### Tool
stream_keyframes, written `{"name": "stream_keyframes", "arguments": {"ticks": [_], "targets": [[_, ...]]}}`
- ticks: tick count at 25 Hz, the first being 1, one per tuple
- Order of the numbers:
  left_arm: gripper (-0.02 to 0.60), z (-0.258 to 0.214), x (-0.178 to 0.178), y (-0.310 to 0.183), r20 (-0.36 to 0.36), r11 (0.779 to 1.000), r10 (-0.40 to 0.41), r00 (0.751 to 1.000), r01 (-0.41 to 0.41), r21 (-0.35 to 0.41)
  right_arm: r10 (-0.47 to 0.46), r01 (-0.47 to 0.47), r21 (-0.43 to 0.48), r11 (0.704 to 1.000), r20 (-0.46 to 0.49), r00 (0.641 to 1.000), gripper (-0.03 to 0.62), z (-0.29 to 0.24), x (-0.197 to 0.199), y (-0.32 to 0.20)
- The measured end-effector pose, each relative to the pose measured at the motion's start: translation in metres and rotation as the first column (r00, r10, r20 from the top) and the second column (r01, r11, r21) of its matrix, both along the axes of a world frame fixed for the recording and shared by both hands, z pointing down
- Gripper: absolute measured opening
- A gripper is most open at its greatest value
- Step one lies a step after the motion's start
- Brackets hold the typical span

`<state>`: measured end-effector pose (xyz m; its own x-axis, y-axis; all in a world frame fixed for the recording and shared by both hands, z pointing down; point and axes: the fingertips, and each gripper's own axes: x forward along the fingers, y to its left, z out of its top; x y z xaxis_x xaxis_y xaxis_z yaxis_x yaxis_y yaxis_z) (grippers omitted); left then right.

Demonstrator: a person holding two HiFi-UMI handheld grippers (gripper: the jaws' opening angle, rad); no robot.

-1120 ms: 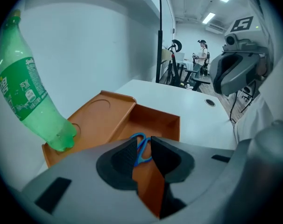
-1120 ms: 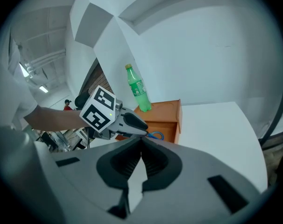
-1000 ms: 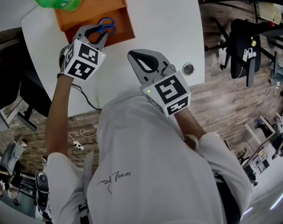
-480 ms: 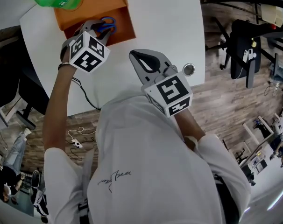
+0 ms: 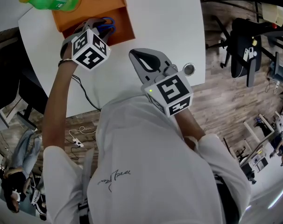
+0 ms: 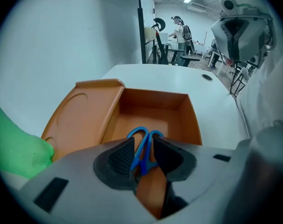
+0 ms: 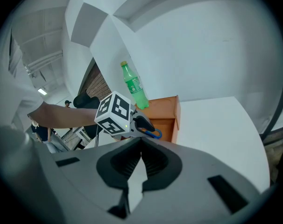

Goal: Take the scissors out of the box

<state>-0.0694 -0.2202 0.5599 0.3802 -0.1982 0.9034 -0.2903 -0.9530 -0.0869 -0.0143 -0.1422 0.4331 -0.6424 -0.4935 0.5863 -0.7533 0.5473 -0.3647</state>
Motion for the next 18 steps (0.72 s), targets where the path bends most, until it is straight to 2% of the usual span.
{"name": "stream_keyframes", "arguments": {"ticks": [10,14,16,18], "targets": [[0.135,0.012,0.001,0.001,0.081,0.996,0.084,0.993,-0.085,-0.003,0.003,-0.003,-0.004,1.000,0.003,1.000,0.009,0.003,0.002,-0.003],[0.129,0.014,0.002,0.002,0.081,0.996,0.079,0.994,-0.076,-0.040,0.003,-0.003,-0.010,1.000,0.005,1.000,0.009,0.005,0.002,-0.003],[0.098,0.015,0.003,0.005,0.081,0.995,0.078,0.994,-0.073,-0.066,0.001,0.000,-0.012,1.000,0.008,1.000,0.009,0.006,0.001,-0.004],[0.094,0.016,0.004,0.006,0.088,0.994,0.086,0.992,-0.079,-0.081,-0.002,0.002,-0.014,1.000,0.011,1.000,0.009,0.006,-0.002,-0.004]]}}
